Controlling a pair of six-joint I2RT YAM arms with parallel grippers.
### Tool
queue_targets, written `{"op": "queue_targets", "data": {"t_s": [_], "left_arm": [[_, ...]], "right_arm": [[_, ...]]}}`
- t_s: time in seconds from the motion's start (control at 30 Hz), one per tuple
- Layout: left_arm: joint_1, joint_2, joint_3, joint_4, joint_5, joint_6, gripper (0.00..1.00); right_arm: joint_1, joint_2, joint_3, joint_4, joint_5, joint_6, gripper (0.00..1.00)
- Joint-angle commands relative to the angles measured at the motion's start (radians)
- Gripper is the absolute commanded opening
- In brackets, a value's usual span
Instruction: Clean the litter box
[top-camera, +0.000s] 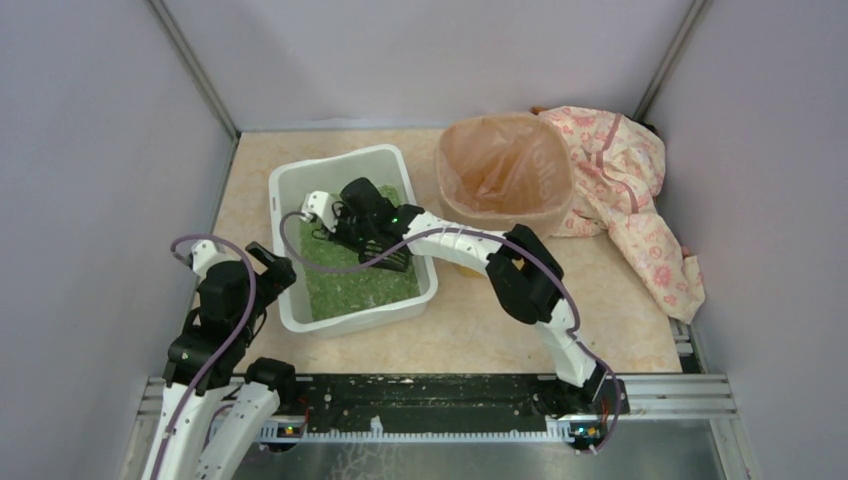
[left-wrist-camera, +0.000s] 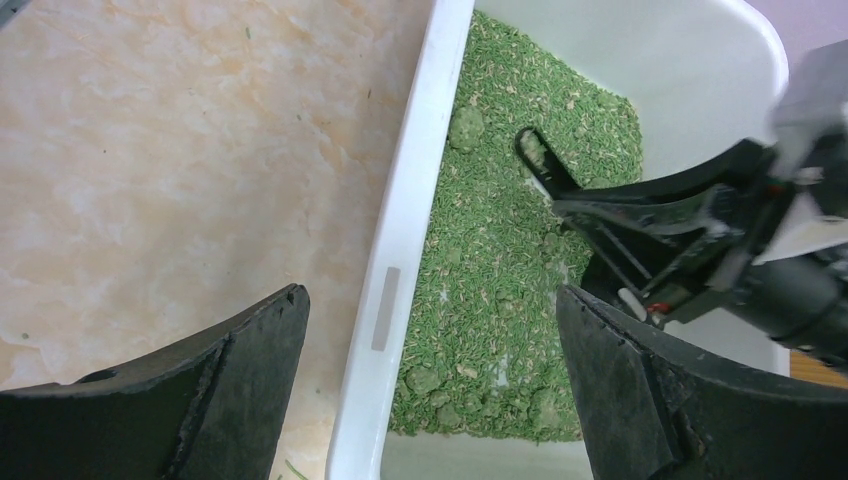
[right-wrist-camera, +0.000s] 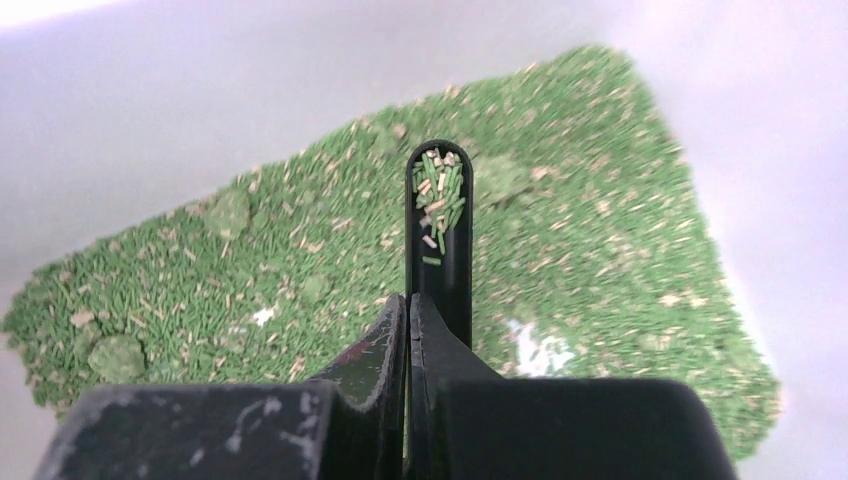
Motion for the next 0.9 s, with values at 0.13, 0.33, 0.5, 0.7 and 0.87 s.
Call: {"op": "queue_targets", "data": {"t_s": [0.13, 0.33, 0.5, 0.7, 0.87], "left_arm": [[-0.002, 0.028, -0.005, 0.05, 0.053, 0.01, 0.99], [-0.002, 0.163, 0.036, 0.169, 0.225, 0.007, 0.99], [-0.002, 0.266, 0.066, 0.31, 0.323, -0.035, 0.99], [-0.002, 0.332, 0.04, 0.435, 0.258, -0.063, 0.99], [0.0, 0.37, 0.005, 0.496, 0.207, -0.108, 0.97]], "right_arm": [[-0.02, -0.159, -0.049, 0.166, -0.001, 0.051, 0.0], [-0.019, -0.213, -0.101, 0.202, -0.026, 0.054, 0.0], [-0.019, -0.272, -0.166, 0.268, -0.056, 0.079, 0.0], [-0.016, -0.32, -0.192, 0.286, -0.114, 0.099, 0.0], [0.001, -0.334, -0.2, 0.28, -0.121, 0.097, 0.0]]}}
